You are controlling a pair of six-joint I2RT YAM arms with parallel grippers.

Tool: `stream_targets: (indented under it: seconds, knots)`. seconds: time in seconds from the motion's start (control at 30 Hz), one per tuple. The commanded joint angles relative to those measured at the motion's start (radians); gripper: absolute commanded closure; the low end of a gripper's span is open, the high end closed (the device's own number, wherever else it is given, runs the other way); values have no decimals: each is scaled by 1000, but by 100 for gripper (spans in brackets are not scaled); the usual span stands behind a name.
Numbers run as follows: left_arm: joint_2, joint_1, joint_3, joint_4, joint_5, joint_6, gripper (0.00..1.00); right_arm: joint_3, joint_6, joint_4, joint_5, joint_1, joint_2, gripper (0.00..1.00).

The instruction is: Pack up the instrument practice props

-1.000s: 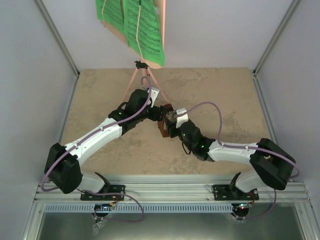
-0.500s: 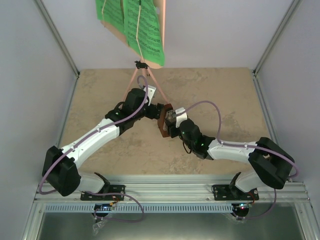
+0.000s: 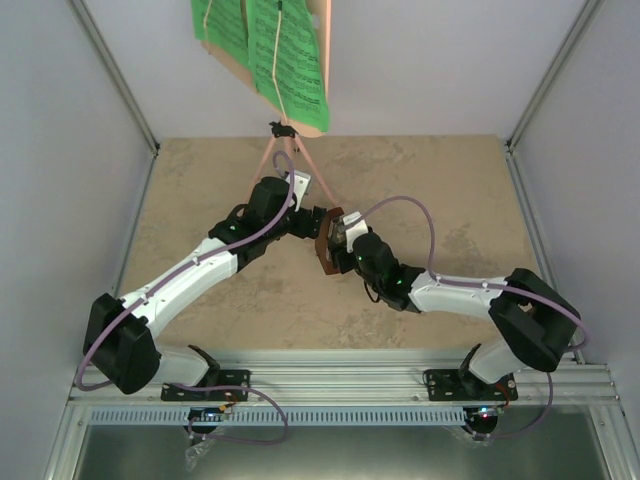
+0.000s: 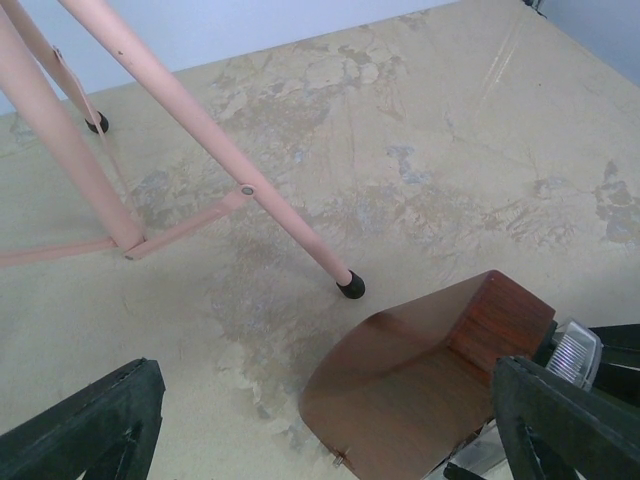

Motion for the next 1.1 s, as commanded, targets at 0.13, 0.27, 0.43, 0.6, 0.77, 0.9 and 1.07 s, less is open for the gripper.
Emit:
stream_targets:
  seconds: [0.13, 0.27, 0.43, 0.6, 0.77, 0.9, 1.07]
  knots:
    - [-25, 6, -8, 14, 2, 12, 8, 47, -25, -48, 5, -11, 26, 25]
    - [-25, 6, -10, 17, 2, 12, 8, 30, -29, -44, 5, -11, 1, 11]
    - [-34, 7, -11, 18, -20, 19, 8, -10, -62, -51, -26, -12, -82, 2]
    - [-52, 7, -19, 19, -52, 26, 4, -59, -91, -113, -73, -11, -192, 2]
    - [-103, 6, -48, 64, 0, 44, 4, -138, -48, -192, -121, -45, -349, 2]
    - [-156, 7, -89, 126, 119, 77, 3, -221, 30, -226, -250, -196, -502, 2]
    - [-80, 19, -15, 51, 310, 175, 2, -294, 93, -228, -487, -421, -662, 2]
